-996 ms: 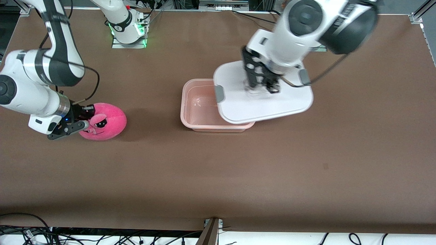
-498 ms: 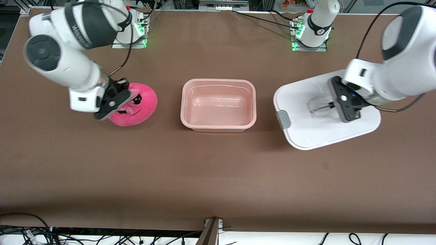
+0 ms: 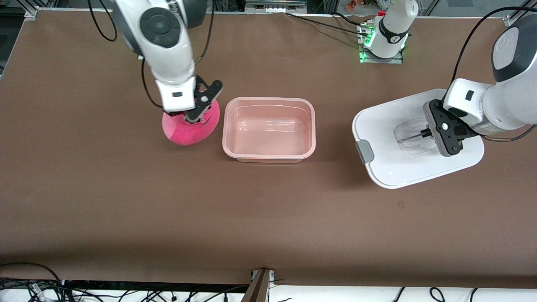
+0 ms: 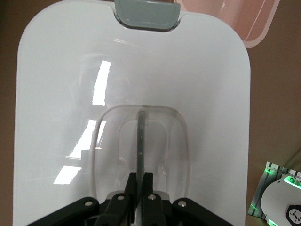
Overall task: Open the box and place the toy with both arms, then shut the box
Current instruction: 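Carry the pink toy with the right gripper into the pink box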
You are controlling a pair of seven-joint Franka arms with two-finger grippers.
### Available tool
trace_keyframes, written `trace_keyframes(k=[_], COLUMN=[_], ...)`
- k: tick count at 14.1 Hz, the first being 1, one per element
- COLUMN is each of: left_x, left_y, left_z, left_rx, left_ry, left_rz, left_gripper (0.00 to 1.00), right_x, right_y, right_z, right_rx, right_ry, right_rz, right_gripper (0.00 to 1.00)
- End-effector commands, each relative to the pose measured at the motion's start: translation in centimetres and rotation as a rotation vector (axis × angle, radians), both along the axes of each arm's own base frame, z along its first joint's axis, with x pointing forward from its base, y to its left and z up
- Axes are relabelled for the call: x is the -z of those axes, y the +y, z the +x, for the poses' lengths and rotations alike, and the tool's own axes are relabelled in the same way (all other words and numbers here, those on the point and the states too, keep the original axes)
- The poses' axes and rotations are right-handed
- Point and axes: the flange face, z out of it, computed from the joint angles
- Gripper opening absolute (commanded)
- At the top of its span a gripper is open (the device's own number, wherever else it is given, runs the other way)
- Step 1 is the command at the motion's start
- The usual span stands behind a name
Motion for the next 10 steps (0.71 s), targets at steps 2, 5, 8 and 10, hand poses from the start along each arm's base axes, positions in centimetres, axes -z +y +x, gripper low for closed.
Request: trace_keyframes(k=[2,5,8,10], left_x=[-0.2,-0.2,-0.2,-0.2], left_y=[1.3,1.3,1.3,1.5], left_z=[0.1,0.1,0.1,0.1], left_rx=[0.018,0.018,0.017,0.012], left_ry=[0.0,0.0,0.002,0.003], left_rz=[0.012,0.012,0.012,0.012], left_gripper=[0.0,0.0,0.0,0.0], right_x=[2.3,3.3,3.5,3.0], right_y=[3.5,6.2,7.6,8.3], right_z=[-1.1,-1.8,-2.1,-2.2], right_rx=[-0.031,-0.046,-0.034,-0.04], right_ry=[-0.03,-0.057,-0.069,-0.077], right_rz=[-0.072,-0.092,-0.088,-0.076], right_gripper=[0.0,0.0,0.0,0.0])
